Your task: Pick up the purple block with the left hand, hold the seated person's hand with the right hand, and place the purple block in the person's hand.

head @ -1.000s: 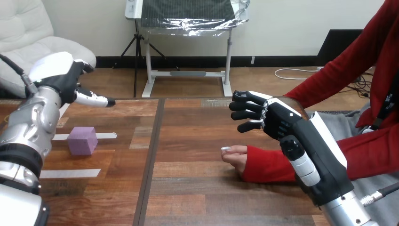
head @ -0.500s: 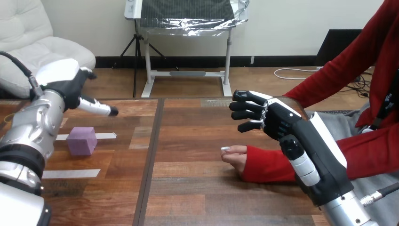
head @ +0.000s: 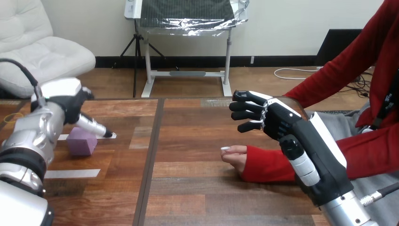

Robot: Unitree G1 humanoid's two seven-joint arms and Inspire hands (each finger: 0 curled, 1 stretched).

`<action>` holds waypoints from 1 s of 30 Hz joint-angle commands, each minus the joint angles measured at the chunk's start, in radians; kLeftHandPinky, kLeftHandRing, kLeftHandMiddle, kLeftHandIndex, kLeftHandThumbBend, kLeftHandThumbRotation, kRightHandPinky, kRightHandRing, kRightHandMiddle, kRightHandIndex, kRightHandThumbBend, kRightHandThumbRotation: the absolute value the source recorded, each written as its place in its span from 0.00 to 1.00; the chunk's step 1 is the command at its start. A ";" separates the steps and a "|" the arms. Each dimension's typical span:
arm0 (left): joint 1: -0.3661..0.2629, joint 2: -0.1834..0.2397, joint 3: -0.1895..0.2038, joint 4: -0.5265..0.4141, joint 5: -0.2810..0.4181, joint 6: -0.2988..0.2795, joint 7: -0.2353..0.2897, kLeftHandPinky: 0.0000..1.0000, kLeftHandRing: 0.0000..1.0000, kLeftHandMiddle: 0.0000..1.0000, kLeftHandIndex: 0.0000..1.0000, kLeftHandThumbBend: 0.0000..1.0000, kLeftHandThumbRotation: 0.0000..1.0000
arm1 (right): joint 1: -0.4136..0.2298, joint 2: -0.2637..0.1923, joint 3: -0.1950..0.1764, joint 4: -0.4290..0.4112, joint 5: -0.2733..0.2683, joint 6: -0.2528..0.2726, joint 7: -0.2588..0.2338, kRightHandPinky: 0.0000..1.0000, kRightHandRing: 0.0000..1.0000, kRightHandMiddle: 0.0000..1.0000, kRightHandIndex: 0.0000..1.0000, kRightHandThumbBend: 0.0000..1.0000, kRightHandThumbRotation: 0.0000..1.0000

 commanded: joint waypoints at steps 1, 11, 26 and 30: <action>-0.119 -0.013 -0.024 0.016 0.018 0.013 -0.029 0.95 0.93 0.93 0.90 0.92 0.36 | -0.044 -0.009 -0.020 -0.025 0.002 -0.001 -0.005 0.68 0.76 0.78 0.81 1.00 1.00; -0.142 -0.027 -0.045 0.042 0.030 0.038 -0.089 0.98 0.95 0.94 0.91 0.92 0.28 | -0.041 -0.010 -0.018 -0.037 -0.001 0.012 -0.007 0.68 0.77 0.78 0.81 1.00 1.00; -0.152 -0.044 -0.079 0.070 0.053 0.049 -0.106 0.93 0.95 0.93 0.90 0.91 0.17 | -0.037 -0.013 -0.017 -0.050 -0.004 0.022 -0.004 0.68 0.77 0.79 0.81 1.00 1.00; -0.149 -0.047 -0.086 0.072 0.053 0.052 -0.091 0.92 0.95 0.93 0.90 0.91 0.13 | -0.034 -0.009 -0.017 -0.051 -0.003 0.019 -0.007 0.67 0.77 0.78 0.81 1.00 1.00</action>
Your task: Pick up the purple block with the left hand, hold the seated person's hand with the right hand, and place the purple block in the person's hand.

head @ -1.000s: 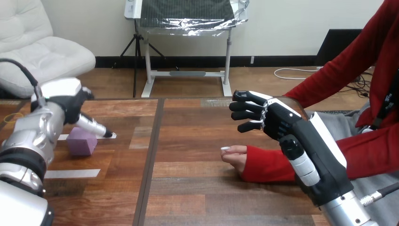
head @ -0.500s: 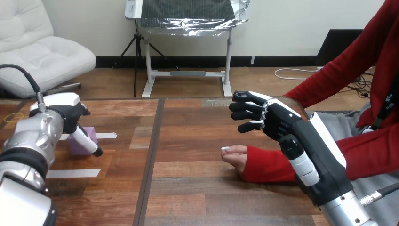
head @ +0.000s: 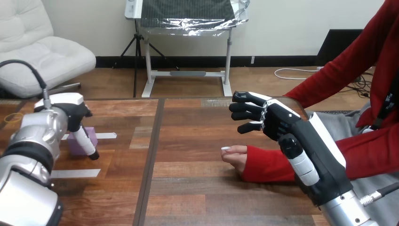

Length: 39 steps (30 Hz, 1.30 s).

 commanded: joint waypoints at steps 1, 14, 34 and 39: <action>-0.089 -0.011 -0.018 0.002 0.018 0.004 0.026 0.91 0.95 0.93 0.90 0.91 0.12 | -0.034 -0.007 -0.017 -0.045 -0.002 -0.003 -0.008 0.67 0.77 0.78 0.81 1.00 1.00; -0.078 -0.016 -0.040 0.008 0.033 0.010 0.047 0.92 0.95 0.95 0.90 0.86 0.06 | -0.032 -0.010 -0.019 -0.048 -0.002 -0.008 -0.006 0.66 0.76 0.78 0.80 1.00 1.00; -0.072 -0.023 -0.073 0.010 0.061 0.010 0.053 0.97 0.97 0.98 0.93 0.81 0.04 | -0.031 -0.013 -0.019 -0.049 0.005 -0.006 0.000 0.66 0.76 0.78 0.81 1.00 1.00; -0.070 -0.024 -0.084 0.012 0.067 0.007 0.052 0.97 0.97 0.98 0.94 0.79 0.03 | -0.029 -0.014 -0.018 -0.055 0.005 0.000 0.001 0.66 0.76 0.78 0.81 1.00 1.00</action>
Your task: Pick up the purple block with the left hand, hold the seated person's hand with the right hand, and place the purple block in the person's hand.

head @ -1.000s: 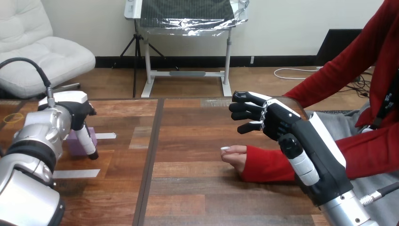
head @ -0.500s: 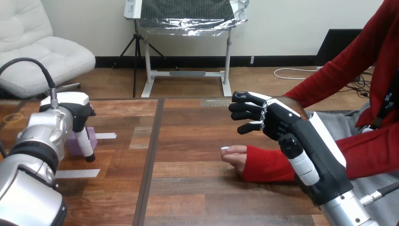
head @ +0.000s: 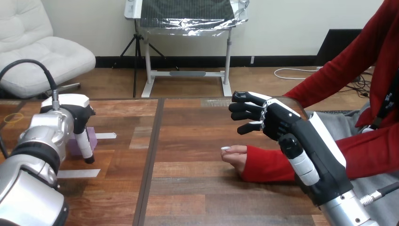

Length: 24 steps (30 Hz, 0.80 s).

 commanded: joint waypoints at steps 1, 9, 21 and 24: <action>-0.067 -0.002 -0.022 -0.003 0.025 -0.004 0.027 0.97 0.97 0.98 0.94 0.78 0.03 | -0.029 -0.013 -0.018 -0.052 0.003 0.001 -0.002 0.66 0.76 0.78 0.81 1.00 1.00; -0.068 -0.007 -0.024 -0.003 0.022 -0.001 0.019 0.98 0.98 0.98 0.94 0.75 0.01 | -0.027 -0.012 -0.018 -0.057 -0.001 0.002 -0.005 0.65 0.76 0.77 0.81 1.00 1.00; -0.067 -0.019 -0.025 0.002 0.024 0.010 0.024 0.94 0.95 0.94 0.90 0.73 0.00 | -0.030 -0.012 -0.019 -0.055 -0.001 -0.005 -0.003 0.65 0.76 0.77 0.80 1.00 1.00; -0.067 -0.022 -0.024 0.003 0.023 0.015 0.021 0.92 0.92 0.92 0.88 0.73 0.00 | -0.030 -0.012 -0.018 -0.057 -0.004 -0.003 -0.005 0.65 0.76 0.77 0.80 1.00 1.00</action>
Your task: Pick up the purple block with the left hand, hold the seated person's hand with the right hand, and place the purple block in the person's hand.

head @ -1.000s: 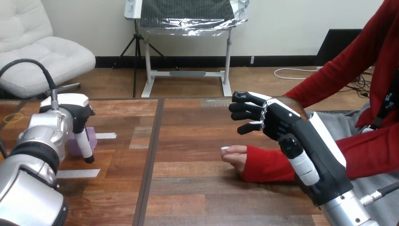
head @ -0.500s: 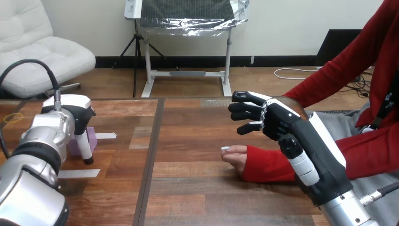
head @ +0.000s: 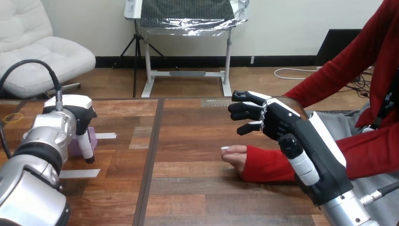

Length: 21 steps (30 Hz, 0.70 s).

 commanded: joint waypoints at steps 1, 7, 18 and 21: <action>-0.067 -0.012 -0.009 0.003 0.009 0.012 0.020 0.90 0.92 0.92 0.88 0.73 0.00 | -0.030 -0.011 -0.018 -0.053 -0.004 -0.003 -0.007 0.64 0.76 0.77 0.80 1.00 1.00; -0.064 -0.018 -0.007 0.005 0.007 0.019 0.017 0.86 0.88 0.88 0.85 0.74 0.00 | -0.027 -0.010 -0.017 -0.062 -0.002 0.005 -0.007 0.64 0.75 0.77 0.80 1.00 1.00; -0.062 -0.024 -0.013 0.004 0.011 0.022 0.001 0.85 0.88 0.88 0.85 0.74 0.00 | -0.024 -0.013 -0.018 -0.067 0.000 0.009 -0.004 0.64 0.75 0.77 0.80 1.00 1.00; -0.060 -0.025 -0.012 0.004 0.010 0.022 0.000 0.85 0.88 0.88 0.85 0.73 0.00 | -0.025 -0.013 -0.019 -0.065 0.003 0.006 -0.002 0.64 0.75 0.77 0.80 1.00 1.00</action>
